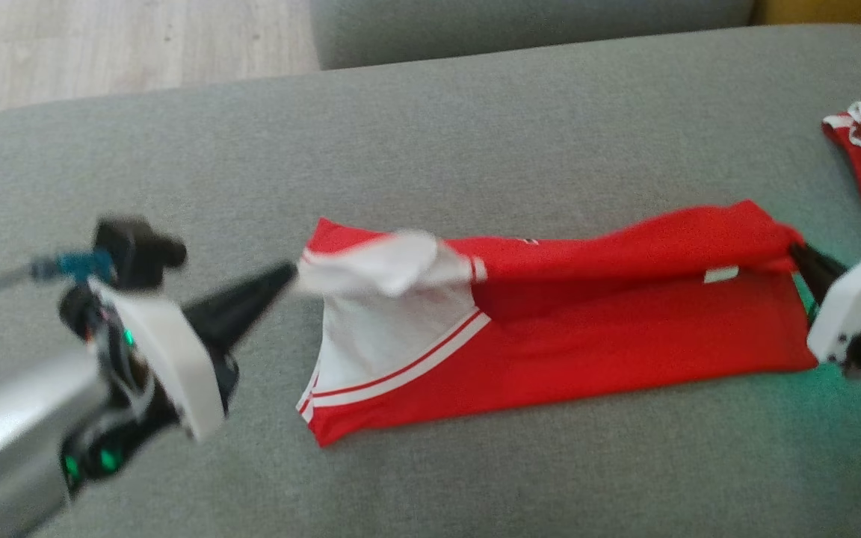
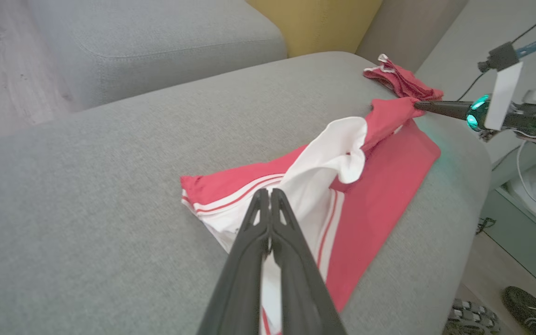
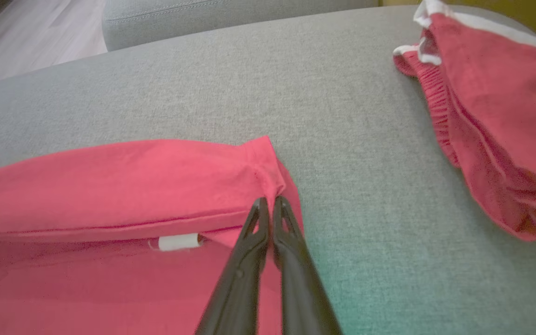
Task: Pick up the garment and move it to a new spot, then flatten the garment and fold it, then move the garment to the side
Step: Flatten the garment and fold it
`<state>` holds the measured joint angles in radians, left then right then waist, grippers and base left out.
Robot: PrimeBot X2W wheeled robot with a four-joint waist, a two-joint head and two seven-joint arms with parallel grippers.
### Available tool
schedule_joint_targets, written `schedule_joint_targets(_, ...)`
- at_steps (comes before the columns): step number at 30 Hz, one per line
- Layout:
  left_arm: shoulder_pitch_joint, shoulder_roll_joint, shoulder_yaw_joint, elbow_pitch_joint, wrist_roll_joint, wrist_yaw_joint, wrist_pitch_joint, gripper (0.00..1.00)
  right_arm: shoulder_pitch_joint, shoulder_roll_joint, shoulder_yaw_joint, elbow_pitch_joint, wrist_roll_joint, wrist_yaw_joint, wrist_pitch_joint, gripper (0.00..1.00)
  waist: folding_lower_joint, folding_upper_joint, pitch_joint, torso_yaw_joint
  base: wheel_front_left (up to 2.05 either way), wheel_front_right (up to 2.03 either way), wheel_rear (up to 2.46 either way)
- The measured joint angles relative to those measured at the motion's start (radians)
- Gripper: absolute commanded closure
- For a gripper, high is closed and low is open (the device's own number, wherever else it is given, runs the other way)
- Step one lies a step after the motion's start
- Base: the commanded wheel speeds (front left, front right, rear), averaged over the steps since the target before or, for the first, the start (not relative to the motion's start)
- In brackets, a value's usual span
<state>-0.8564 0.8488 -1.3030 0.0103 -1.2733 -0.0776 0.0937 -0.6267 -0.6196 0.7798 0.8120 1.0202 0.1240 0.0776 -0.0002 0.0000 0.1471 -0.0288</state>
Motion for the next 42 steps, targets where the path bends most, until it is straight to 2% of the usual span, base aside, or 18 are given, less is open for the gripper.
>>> schedule_joint_targets(9, 0.197, 0.011, -0.014, -0.092, 0.041, 0.089, -0.119, 1.0, 0.118, -0.027, -0.04, -0.056, 0.013, 0.0, -0.026, 1.0, 0.0002, 0.0, -0.009, 0.019, 0.0, 0.0, 0.0)
schedule_joint_targets(10, 0.211, 0.006, -0.014, -0.09, 0.044, 0.099, -0.136, 1.0, 0.125, -0.027, -0.045, -0.056, 0.012, 0.0, -0.027, 0.81, 0.0002, 0.0, -0.007, 0.019, 0.0, 0.0, 0.0)
schedule_joint_targets(11, 0.222, -0.002, -0.014, -0.083, 0.048, 0.112, -0.157, 1.0, 0.132, -0.026, -0.048, -0.055, 0.012, 0.0, -0.031, 0.4, 0.0002, 0.0, -0.005, 0.02, 0.0, 0.0, 0.0)
schedule_joint_targets(12, 0.231, -0.015, -0.013, -0.072, 0.05, 0.123, -0.181, 0.52, 0.137, -0.023, -0.056, -0.052, 0.012, 0.0, -0.035, 0.0, 0.0003, 0.0, -0.004, 0.021, 0.0, 0.0, 0.0)
schedule_joint_targets(13, 0.24, -0.029, -0.012, -0.061, 0.05, 0.128, -0.206, 0.0, 0.142, -0.018, -0.064, -0.051, 0.012, 0.0, -0.043, 0.0, 0.0003, 0.0, -0.004, 0.021, 0.0, 0.0, 0.0)
schedule_joint_targets(16, 0.275, -0.081, 0.004, -0.015, 0.058, 0.17, -0.286, 0.0, 0.165, 0.005, -0.098, -0.052, 0.014, 0.0, -0.097, 0.0, 0.0003, 0.0, -0.009, 0.021, 0.0, 0.0, 0.0)
schedule_joint_targets(18, 0.308, -0.119, 0.037, 0.027, 0.085, 0.218, -0.327, 0.0, 0.196, 0.024, -0.125, -0.065, 0.022, 0.0, -0.152, 0.0, 0.0003, 0.0, -0.019, 0.023, 0.0, 0.0, 0.0)
schedule_joint_targets(20, 0.352, -0.167, 0.1, 0.06, 0.124, 0.283, -0.342, 0.0, 0.242, 0.043, -0.158, -0.085, 0.041, 0.0, -0.218, 0.0, 0.0002, 0.0, -0.031, 0.025, 0.0, 0.0, 0.0)
schedule_joint_targets(23, 0.468, -0.276, 0.32, 0.06, 0.248, 0.374, -0.343, 0.0, 0.324, 0.064, -0.193, -0.128, 0.055, 0.0, -0.289, 0.0, 0.0002, 0.0, -0.052, 0.029, 0.0, 0.0, 0.0)
schedule_joint_targets(27, 0.684, -0.402, 0.54, 0.036, 0.474, 0.436, -0.346, 0.0, 0.406, 0.097, -0.243, -0.15, 0.053, 0.0, -0.314, 0.0, 0.0001, 0.0, -0.084, 0.034, 0.0, 0.0, 0.0)
schedule_joint_targets(29, 0.79, -0.457, 0.615, 0.02, 0.569, 0.44, -0.346, 0.0, 0.421, 0.108, -0.282, -0.127, 0.041, 0.0, -0.318, 0.0, 0.0001, 0.0, -0.099, 0.041, 0.0, 0.0, 0.0)
schedule_joint_targets(30, 0.79, -0.457, 0.615, 0.02, 0.569, 0.44, -0.346, 0.0, 0.421, 0.108, -0.282, -0.127, 0.041, 0.0, -0.318, 0.0, 0.0001, 0.0, -0.099, 0.041, 0.0, 0.0, 0.0)
schedule_joint_targets(32, 0.864, -0.508, 0.667, 0.006, 0.655, 0.437, -0.346, 0.0, 0.418, 0.12, -0.328, -0.087, 0.029, 0.0, -0.324, 0.0, 0.0001, 0.0, -0.109, 0.053, 0.0, 0.0, 0.0)
schedule_joint_targets(33, 0.891, -0.531, 0.687, -0.001, 0.691, 0.425, -0.346, 0.0, 0.411, 0.131, -0.353, -0.063, 0.022, 0.0, -0.326, 0.0, 0.0001, 0.0, -0.114, 0.059, 0.0, 0.0, 0.0)
schedule_joint_targets(34, 0.924, -0.569, 0.716, -0.011, 0.746, 0.395, -0.346, 0.0, 0.397, 0.153, -0.386, -0.008, 0.006, 0.0, -0.326, 0.0, 0.0001, 0.0, -0.123, 0.073, 0.0, 0.0, 0.0)
schedule_joint_targets(35, 0.935, -0.584, 0.727, -0.012, 0.768, 0.377, -0.346, 0.0, 0.386, 0.166, -0.401, 0.023, -0.001, 0.0, -0.326, 0.0, 0.0001, 0.0, -0.126, 0.081, 0.0, 0.0, 0.0)
schedule_joint_targets(42, 0.962, -0.644, 0.787, -0.003, 0.873, 0.278, -0.346, 0.0, 0.283, 0.225, -0.434, 0.222, -0.029, 0.0, -0.3, 0.0, 0.0003, 0.0, -0.135, 0.13, 0.0, 0.0, 0.0)
